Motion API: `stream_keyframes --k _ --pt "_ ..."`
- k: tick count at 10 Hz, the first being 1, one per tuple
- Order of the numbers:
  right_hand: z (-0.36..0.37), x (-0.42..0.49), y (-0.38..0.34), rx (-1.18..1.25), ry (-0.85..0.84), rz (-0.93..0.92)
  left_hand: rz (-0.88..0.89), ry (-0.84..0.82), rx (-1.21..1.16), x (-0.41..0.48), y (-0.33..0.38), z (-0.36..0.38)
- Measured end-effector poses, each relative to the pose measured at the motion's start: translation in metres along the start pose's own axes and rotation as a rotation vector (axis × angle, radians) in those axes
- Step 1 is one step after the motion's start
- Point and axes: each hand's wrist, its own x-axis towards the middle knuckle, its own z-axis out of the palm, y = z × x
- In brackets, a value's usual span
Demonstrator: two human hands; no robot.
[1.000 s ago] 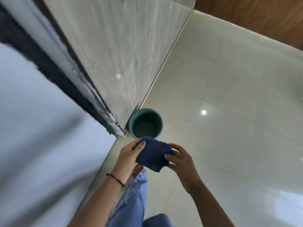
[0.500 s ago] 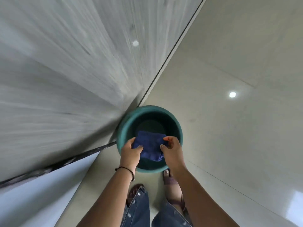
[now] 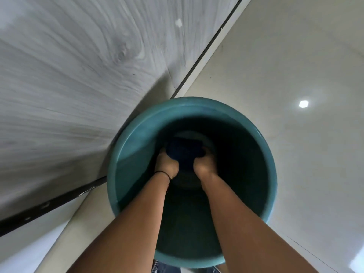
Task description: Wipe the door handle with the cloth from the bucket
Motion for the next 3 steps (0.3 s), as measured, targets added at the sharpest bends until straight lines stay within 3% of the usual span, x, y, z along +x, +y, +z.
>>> stream_keyframes --k 1,3 --pt "-0.009 -0.015 -0.005 -0.004 -0.027 -0.004 0.001 0.01 0.003 -0.015 -0.002 -0.006" --pt "-0.066 -0.114 -0.022 0.142 -0.107 -0.104 0.131 -0.086 -0.337 -0.117 0.012 -0.051"
